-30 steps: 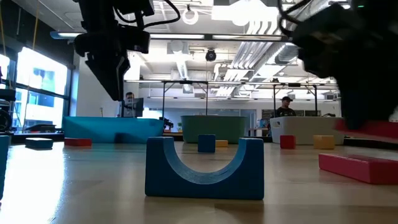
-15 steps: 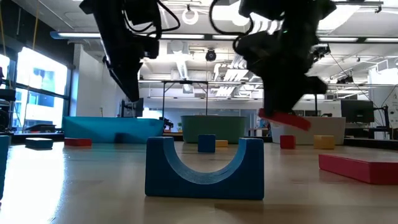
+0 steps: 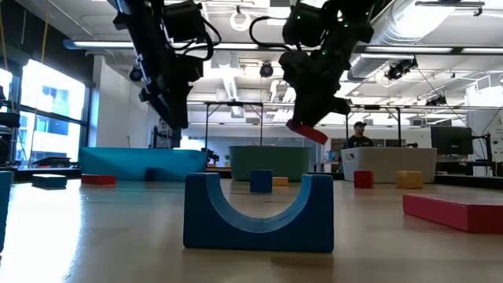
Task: Sort & place blocks by color
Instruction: Put the red block into the blue bin
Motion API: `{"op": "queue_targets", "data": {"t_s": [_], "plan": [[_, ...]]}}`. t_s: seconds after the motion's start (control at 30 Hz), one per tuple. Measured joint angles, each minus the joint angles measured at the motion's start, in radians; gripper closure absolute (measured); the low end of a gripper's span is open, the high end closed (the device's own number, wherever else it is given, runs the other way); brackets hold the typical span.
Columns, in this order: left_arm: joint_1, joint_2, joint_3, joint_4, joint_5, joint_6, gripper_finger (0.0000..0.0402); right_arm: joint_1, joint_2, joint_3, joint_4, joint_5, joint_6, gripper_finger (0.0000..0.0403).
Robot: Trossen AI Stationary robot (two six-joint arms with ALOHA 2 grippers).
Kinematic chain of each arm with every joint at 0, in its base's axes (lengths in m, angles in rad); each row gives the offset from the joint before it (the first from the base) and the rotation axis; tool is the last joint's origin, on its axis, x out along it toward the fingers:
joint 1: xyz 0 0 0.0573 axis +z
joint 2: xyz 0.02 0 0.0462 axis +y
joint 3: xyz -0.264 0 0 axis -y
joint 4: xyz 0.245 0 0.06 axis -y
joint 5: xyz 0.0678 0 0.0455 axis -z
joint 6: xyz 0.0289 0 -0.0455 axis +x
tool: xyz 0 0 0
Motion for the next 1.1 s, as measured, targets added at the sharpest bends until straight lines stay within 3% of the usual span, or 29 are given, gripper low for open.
{"op": "queue_targets", "data": {"t_s": [0.57,1.1], "plan": [[0.122,0.0,0.0,0.342,0.175,-0.014,0.0158,-0.296,0.0,0.184,0.06,-0.183,-0.333,0.0329],[0.182,0.0,0.0,0.797,0.434,-0.047,0.0158,-0.371,0.0,0.365,0.119,-0.473,-0.518,0.0326]]}}
